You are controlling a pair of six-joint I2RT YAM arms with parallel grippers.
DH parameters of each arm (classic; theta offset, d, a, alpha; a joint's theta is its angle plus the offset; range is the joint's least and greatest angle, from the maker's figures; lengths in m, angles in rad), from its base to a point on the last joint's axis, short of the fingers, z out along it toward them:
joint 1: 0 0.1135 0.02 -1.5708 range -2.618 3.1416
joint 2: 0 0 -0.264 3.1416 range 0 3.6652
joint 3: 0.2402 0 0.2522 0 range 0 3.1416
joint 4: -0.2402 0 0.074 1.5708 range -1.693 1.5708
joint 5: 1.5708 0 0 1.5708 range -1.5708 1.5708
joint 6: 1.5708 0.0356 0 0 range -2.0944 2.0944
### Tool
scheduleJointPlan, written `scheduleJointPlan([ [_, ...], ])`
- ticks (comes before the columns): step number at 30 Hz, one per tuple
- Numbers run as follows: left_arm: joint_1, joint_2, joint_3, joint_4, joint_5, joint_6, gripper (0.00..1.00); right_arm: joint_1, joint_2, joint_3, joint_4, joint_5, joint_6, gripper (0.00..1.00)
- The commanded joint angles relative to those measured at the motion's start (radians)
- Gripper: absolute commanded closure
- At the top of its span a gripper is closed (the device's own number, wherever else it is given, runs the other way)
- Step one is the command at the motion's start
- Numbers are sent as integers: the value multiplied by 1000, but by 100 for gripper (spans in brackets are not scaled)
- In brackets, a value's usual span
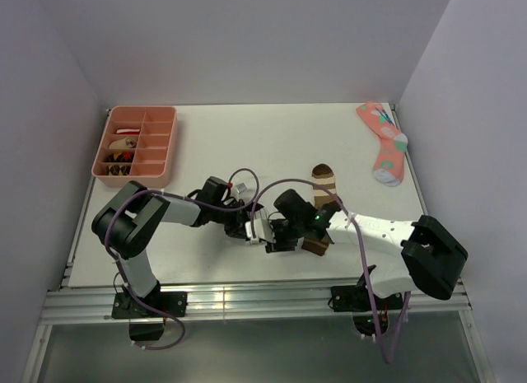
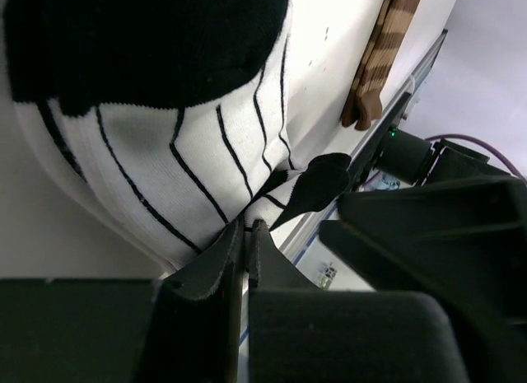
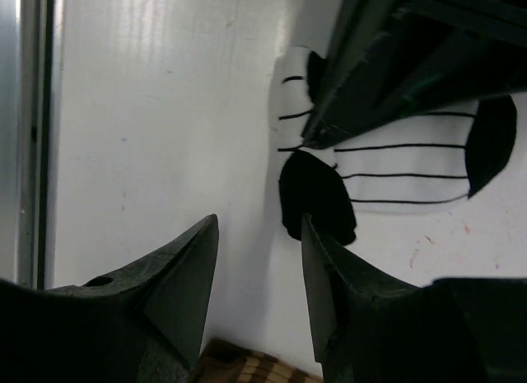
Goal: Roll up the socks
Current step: Roll the sock at the center of the board.
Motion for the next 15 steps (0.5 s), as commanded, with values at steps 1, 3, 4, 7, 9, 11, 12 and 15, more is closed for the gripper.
scheduleJointPlan([
  [1, -5, 45, -50, -149, -71, 37, 100, 56, -42, -45, 121, 80, -25, 48],
  [3, -5, 42, -49, -158, -71, 40, 100, 85, -39, -54, 150, 96, -22, 48],
  [4, -5, 42, -47, -161, -74, 45, 100, 93, -38, -60, 159, 101, -19, 48],
  [7, -5, 35, -50, -158, -64, 40, 100, 122, -12, -59, 187, 133, -16, 49],
  [9, -5, 34, -50, -157, -63, 42, 100, 128, -7, -59, 202, 143, -14, 49],
  [11, -4, 31, -55, -155, -61, 43, 100, 136, 19, -49, 205, 169, -11, 49],
  [12, -5, 31, -55, -157, -60, 45, 100, 142, 34, -28, 196, 176, -10, 50],
  [15, -5, 28, -56, -157, -55, 45, 100, 148, 70, -11, 176, 187, -11, 51],
])
